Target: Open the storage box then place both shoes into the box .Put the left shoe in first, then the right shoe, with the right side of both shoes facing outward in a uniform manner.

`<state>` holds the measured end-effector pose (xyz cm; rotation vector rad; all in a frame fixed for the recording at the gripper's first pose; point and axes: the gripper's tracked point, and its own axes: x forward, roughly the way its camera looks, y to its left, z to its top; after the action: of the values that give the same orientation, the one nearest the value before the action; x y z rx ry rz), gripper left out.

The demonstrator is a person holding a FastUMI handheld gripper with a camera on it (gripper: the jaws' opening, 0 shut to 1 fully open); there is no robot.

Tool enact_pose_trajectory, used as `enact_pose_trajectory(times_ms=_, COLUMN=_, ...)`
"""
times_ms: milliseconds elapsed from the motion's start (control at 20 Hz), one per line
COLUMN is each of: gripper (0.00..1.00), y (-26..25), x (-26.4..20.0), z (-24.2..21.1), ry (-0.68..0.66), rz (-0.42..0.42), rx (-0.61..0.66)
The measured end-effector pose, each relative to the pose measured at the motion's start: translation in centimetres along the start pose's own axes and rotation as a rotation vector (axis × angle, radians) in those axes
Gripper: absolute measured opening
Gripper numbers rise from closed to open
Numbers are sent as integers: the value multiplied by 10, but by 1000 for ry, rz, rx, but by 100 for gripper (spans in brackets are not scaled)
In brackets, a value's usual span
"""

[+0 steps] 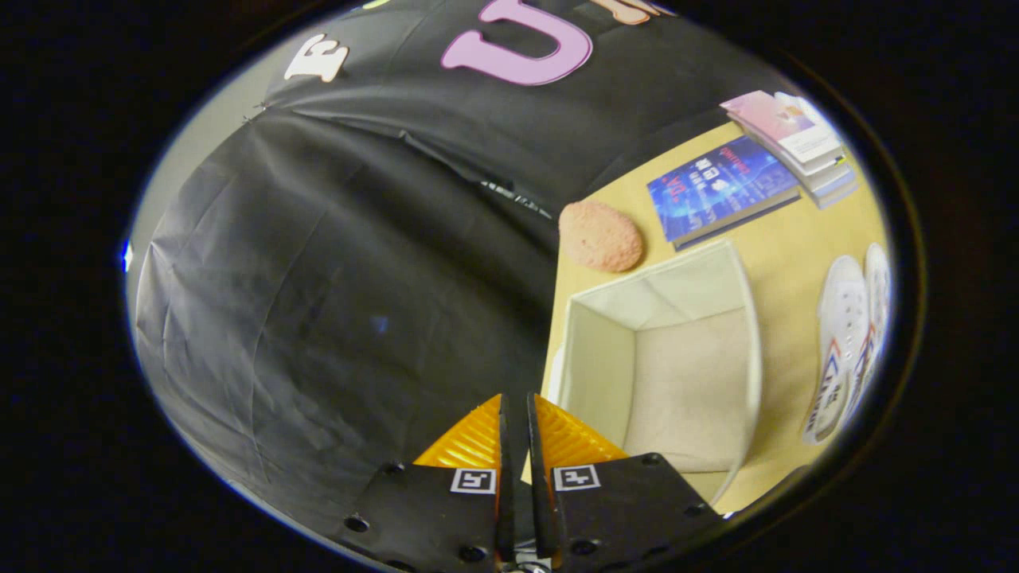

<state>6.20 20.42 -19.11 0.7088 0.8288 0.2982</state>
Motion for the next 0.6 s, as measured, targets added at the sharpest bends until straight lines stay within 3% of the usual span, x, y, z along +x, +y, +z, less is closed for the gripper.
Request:
enact_pose_trajectory(times_ms=350, gripper=12, y=-89, x=-57, z=45, ry=-79, rz=-102, rx=43)
enact_pose_trajectory(times_ms=600, gripper=12, y=-150, x=-85, z=44, ry=-79, rz=-194, rx=55)
